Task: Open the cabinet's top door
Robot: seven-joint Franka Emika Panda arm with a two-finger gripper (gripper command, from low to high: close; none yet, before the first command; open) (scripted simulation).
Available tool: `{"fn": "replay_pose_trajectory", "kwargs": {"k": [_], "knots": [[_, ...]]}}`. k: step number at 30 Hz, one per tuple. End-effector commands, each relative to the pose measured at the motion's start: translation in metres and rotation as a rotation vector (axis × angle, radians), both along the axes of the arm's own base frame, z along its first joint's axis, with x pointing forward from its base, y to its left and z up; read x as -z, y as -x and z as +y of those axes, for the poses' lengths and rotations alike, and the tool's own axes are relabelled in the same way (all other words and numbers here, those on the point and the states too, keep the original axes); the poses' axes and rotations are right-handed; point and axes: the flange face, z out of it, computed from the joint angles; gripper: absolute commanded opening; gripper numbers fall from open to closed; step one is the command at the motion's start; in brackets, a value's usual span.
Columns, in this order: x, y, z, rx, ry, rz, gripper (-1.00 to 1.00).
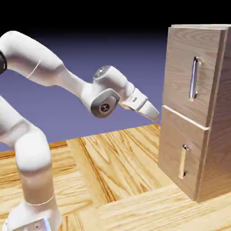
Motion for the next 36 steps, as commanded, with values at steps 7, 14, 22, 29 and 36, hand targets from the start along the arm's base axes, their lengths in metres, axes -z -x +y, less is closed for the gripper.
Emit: {"fn": "replay_pose_trajectory", "kwargs": {"k": [7, 14, 22, 29, 36], "knots": [[-0.045, 0.003, 0.014, -0.049, 0.017, -0.1, 1.0], [-0.082, 0.011, 0.018, -0.079, 0.028, -0.202, 1.0], [-0.113, 0.019, 0.011, -0.091, 0.03, -0.319, 1.0], [-0.129, 0.021, -0.006, -0.086, 0.02, -0.419, 1.0], [-0.133, 0.016, -0.029, -0.07, 0.001, -0.513, 1.0]]}}
